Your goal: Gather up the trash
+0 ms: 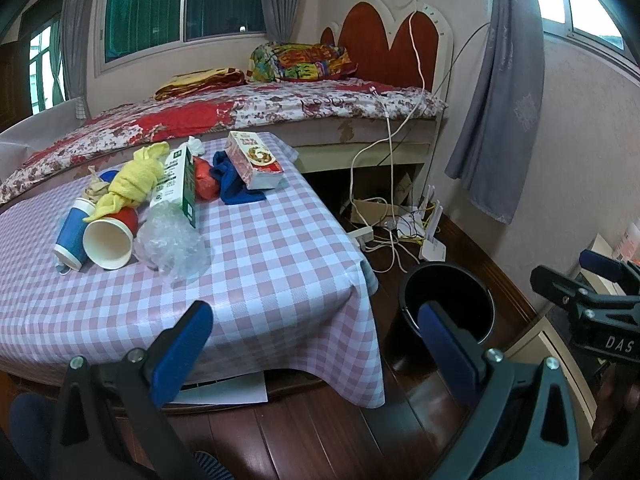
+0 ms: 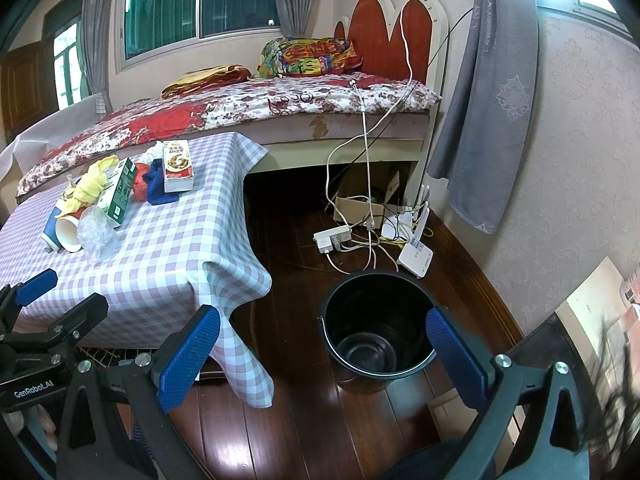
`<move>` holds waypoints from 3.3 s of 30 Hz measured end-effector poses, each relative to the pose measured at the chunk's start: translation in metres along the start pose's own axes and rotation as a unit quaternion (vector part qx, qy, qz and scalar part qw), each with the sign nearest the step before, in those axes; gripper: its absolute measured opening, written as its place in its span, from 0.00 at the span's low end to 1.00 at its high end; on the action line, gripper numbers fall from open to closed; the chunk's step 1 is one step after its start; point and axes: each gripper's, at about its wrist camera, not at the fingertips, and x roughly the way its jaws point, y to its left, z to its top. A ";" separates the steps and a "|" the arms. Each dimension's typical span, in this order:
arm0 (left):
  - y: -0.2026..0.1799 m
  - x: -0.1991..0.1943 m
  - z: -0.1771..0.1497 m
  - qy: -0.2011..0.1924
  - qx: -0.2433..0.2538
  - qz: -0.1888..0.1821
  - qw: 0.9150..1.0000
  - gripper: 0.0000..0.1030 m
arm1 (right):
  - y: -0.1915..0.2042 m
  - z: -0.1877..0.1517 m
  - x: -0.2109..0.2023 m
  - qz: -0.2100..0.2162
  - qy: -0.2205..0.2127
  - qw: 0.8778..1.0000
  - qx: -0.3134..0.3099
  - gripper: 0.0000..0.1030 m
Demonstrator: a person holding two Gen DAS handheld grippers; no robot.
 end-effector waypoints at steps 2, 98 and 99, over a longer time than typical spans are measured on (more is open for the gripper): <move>0.001 0.000 0.000 -0.001 0.000 0.000 1.000 1.00 | 0.000 0.000 0.000 0.000 0.000 1.000 0.000 1.00; 0.206 0.061 0.072 -0.030 -0.099 0.076 0.992 0.82 | 0.141 0.115 0.128 0.164 -0.006 0.984 -0.067 0.95; 0.209 0.066 0.075 -0.029 -0.097 0.078 0.992 0.81 | 0.146 0.121 0.135 0.166 -0.005 0.984 -0.069 0.93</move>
